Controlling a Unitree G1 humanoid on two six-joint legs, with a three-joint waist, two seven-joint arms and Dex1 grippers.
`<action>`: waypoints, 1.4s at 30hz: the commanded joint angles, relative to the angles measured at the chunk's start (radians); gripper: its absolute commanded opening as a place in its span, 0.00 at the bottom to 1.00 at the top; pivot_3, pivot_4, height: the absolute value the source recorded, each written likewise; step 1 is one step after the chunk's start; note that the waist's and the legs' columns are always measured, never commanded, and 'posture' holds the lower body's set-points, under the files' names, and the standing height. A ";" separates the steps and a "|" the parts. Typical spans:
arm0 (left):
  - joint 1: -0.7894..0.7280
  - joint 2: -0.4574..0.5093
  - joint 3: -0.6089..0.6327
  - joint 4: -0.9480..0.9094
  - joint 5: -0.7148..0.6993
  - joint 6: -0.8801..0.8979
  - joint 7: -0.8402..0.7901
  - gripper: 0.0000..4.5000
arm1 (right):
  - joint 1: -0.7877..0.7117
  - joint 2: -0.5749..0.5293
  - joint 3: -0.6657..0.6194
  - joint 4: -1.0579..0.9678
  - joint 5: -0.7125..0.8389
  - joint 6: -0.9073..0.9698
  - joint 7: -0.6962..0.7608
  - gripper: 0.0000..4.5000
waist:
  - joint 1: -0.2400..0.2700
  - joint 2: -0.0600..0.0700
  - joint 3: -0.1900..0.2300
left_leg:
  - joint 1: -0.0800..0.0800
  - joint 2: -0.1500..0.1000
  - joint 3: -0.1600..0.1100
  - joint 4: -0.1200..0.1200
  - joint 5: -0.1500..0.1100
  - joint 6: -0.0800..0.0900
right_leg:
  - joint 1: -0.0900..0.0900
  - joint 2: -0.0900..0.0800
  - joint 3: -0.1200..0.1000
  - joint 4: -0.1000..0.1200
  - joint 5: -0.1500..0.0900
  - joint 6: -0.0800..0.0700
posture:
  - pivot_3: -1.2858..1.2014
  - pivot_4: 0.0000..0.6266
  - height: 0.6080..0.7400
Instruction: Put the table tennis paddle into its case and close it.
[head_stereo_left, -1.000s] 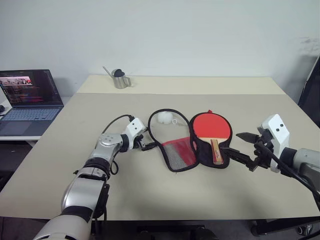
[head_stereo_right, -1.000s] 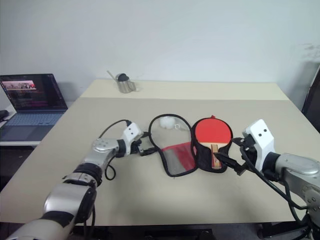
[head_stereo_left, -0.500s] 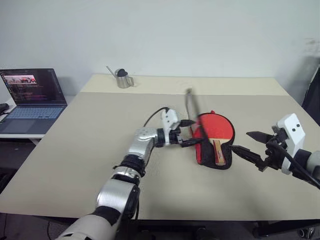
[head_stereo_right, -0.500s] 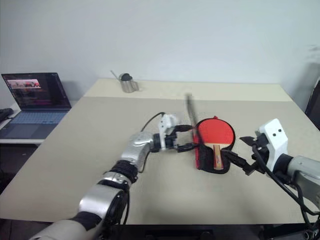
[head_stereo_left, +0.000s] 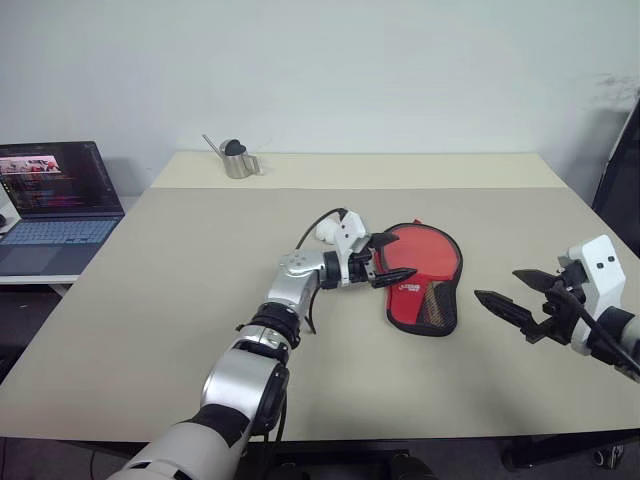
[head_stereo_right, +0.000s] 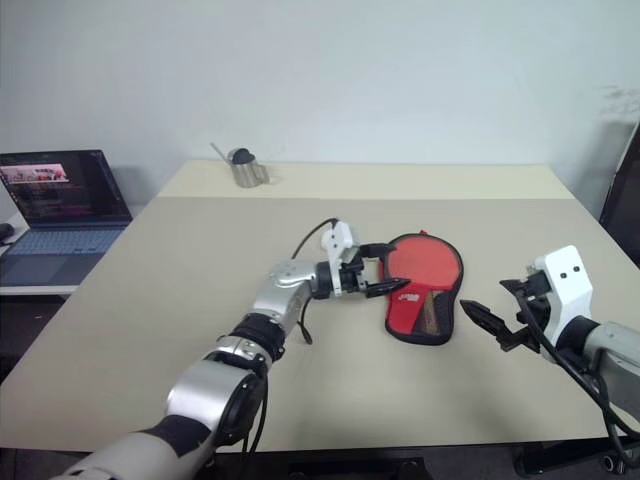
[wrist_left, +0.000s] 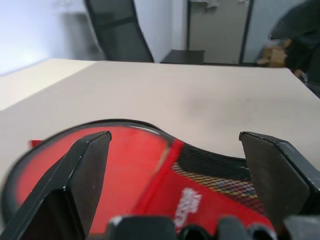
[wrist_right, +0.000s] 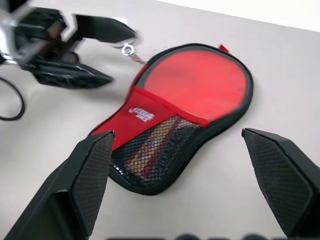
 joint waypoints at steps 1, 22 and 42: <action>0.006 0.060 -0.004 -0.097 -0.033 0.026 -0.123 1.00 | -0.031 0.018 0.034 0.030 -0.008 -0.028 -0.030 0.99 | -0.001 0.000 0.000 | 0.000 0.000 0.000 0.000 0.000 0.000 | 0.000 0.000 0.000 0.000 0.000 0.000 | 0.52 0.24 1.00; 0.167 0.284 -0.048 -0.558 -0.085 0.243 -0.195 1.00 | -0.297 0.155 0.466 0.657 -0.443 -0.382 0.031 0.99 | -0.002 0.000 0.000 | 0.000 0.000 0.000 0.000 0.000 0.000 | 0.000 0.001 0.001 0.001 0.000 0.000 | 0.52 0.24 1.00; 0.155 0.307 -0.060 -0.570 -0.101 0.258 -0.205 1.00 | -0.359 0.227 0.510 0.828 -0.485 -0.299 0.155 0.99 | -0.005 0.001 0.000 | 0.002 0.001 -0.001 0.000 0.000 0.000 | 0.001 0.002 0.001 0.001 0.003 0.005 | 0.52 0.24 1.00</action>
